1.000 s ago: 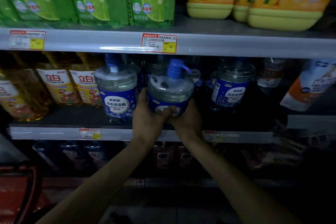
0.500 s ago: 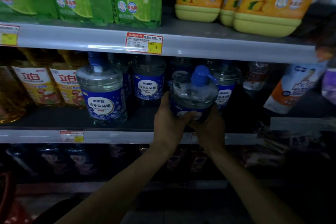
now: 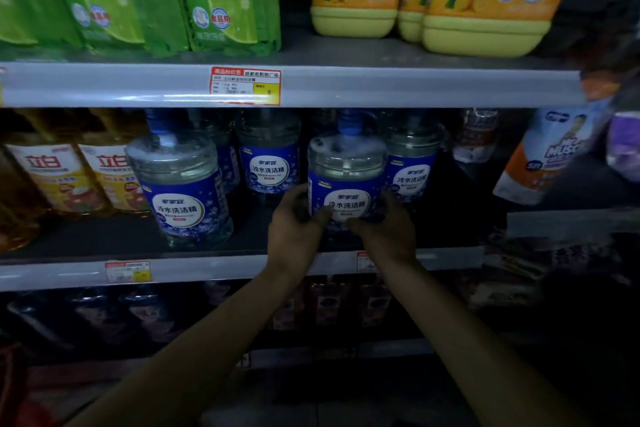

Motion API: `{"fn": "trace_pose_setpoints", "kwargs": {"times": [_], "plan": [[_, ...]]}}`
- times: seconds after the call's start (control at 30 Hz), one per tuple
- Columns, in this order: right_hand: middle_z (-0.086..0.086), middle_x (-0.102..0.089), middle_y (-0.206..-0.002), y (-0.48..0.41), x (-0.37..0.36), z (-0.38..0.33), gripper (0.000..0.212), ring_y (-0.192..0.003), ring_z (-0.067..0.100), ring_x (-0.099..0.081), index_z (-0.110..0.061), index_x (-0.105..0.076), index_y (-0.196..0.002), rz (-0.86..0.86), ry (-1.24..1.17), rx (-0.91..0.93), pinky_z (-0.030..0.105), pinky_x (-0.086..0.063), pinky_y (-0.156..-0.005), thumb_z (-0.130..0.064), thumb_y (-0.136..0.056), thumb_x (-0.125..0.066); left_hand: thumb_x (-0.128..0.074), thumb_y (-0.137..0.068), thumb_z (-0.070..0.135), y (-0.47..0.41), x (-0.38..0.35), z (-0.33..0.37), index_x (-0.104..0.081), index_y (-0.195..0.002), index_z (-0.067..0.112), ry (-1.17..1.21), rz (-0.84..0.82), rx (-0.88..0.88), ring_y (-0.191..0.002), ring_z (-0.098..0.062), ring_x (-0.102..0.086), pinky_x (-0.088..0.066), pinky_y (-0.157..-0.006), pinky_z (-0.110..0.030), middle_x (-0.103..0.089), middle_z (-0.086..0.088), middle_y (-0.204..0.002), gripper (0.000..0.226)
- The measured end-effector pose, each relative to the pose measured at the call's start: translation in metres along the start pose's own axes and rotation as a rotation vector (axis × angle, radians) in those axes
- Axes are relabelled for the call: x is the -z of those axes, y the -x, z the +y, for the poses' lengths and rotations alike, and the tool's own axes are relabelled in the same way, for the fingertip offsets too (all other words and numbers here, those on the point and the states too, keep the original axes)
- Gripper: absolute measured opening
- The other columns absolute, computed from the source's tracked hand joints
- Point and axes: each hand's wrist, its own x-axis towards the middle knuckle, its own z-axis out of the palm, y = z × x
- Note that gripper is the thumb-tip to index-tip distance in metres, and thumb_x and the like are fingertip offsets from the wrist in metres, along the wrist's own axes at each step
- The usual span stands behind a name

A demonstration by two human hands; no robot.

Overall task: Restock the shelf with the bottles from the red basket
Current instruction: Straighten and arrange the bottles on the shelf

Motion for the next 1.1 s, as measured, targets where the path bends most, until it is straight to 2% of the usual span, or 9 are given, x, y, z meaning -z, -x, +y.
{"fn": "trace_pose_setpoints", "kwargs": {"times": [0.07,0.13,0.27,0.43,0.57,0.67,0.83,0.97,1.1], "plan": [[-0.005,-0.065,-0.13,0.001,-0.001,0.003,0.056,-0.116,0.017,-0.062,-0.026,-0.06,-0.133,0.024,-0.063,-0.162,0.04,-0.053,-0.1,-0.026,-0.081,-0.08,-0.072,-0.094,0.014,0.009,-0.001,0.0,-0.061,-0.134,0.016,0.092,0.001,0.111,-0.107,-0.012,-0.069,-0.058,-0.091,-0.035,-0.072,0.007,-0.112,0.042],[0.0,-0.069,-0.117,0.004,-0.001,0.004,0.041,-0.103,0.02,-0.068,-0.026,-0.064,-0.124,0.023,-0.213,-0.311,0.043,-0.061,-0.088,-0.021,-0.085,-0.075,-0.068,-0.096,0.011,0.016,-0.005,0.004,-0.062,-0.131,0.022,0.174,-0.055,0.189,-0.098,-0.001,-0.068,-0.057,-0.081,-0.024,-0.069,0.015,-0.107,0.037],[0.002,-0.073,-0.109,0.003,0.0,0.004,0.04,-0.098,0.022,-0.07,-0.022,-0.07,-0.12,-0.01,-0.299,-0.345,0.044,-0.061,-0.089,-0.002,-0.085,-0.067,-0.063,-0.098,0.006,0.019,-0.009,0.007,-0.057,-0.11,0.035,0.27,-0.103,0.247,-0.079,0.008,-0.065,-0.053,-0.061,-0.009,-0.067,0.018,-0.098,0.032],[0.001,-0.07,-0.111,-0.004,-0.003,-0.004,0.036,-0.103,0.022,-0.066,-0.025,-0.068,-0.113,-0.11,-0.345,-0.346,0.039,-0.058,-0.09,0.0,-0.087,-0.065,-0.06,-0.095,-0.002,0.008,-0.013,0.017,-0.062,-0.13,0.017,0.338,-0.072,0.273,-0.105,-0.018,-0.069,-0.058,-0.075,-0.018,-0.072,-0.005,-0.118,0.04],[0.003,-0.071,-0.116,-0.012,-0.012,-0.006,0.047,-0.108,0.022,-0.066,-0.021,-0.066,-0.124,-0.153,-0.361,-0.319,0.039,-0.058,-0.093,0.003,-0.083,-0.066,-0.059,-0.096,0.001,-0.008,-0.014,0.016,-0.06,-0.137,0.013,0.375,-0.046,0.279,-0.099,-0.011,-0.067,-0.058,-0.076,-0.018,-0.07,-0.005,-0.12,0.043],[0.004,-0.07,-0.119,-0.02,-0.018,-0.006,0.051,-0.11,0.023,-0.065,-0.019,-0.065,-0.126,-0.176,-0.36,-0.313,0.04,-0.057,-0.095,0.004,-0.081,-0.067,-0.062,-0.095,0.007,-0.018,-0.015,0.012,-0.061,-0.135,0.011,0.396,-0.035,0.335,-0.109,-0.022,-0.068,-0.058,-0.089,-0.031,-0.071,-0.009,-0.124,0.04],[0.001,-0.073,-0.119,-0.028,-0.023,-0.002,0.056,-0.112,0.02,-0.066,-0.023,-0.066,-0.128,-0.259,-0.344,-0.231,0.039,-0.056,-0.096,0.006,-0.08,-0.061,-0.06,-0.096,0.007,-0.029,-0.022,0.002,-0.06,-0.135,0.012,0.424,-0.02,0.316,-0.104,-0.019,-0.069,-0.058,-0.073,-0.021,-0.071,-0.009,-0.122,0.039],[-0.004,-0.075,-0.116,-0.035,-0.027,0.001,0.058,-0.112,0.018,-0.067,-0.029,-0.065,-0.129,-0.29,-0.359,-0.21,0.037,-0.056,-0.093,0.005,-0.082,-0.06,-0.062,-0.095,0.01,-0.037,-0.026,-0.001,-0.063,-0.133,0.016,0.426,-0.033,0.309,-0.113,-0.026,-0.069,-0.057,-0.099,-0.041,-0.073,-0.008,-0.121,0.038],[-0.009,-0.075,-0.115,-0.04,-0.031,0.008,0.059,-0.113,0.016,-0.068,-0.032,-0.065,-0.129,-0.289,-0.387,-0.225,0.033,-0.057,-0.088,0.005,-0.082,-0.06,-0.06,-0.096,0.008,-0.044,-0.026,-0.004,-0.059,-0.135,0.017,0.445,-0.034,0.331,-0.115,-0.026,-0.067,-0.054,-0.103,-0.044,-0.07,-0.01,-0.126,0.04]]}}
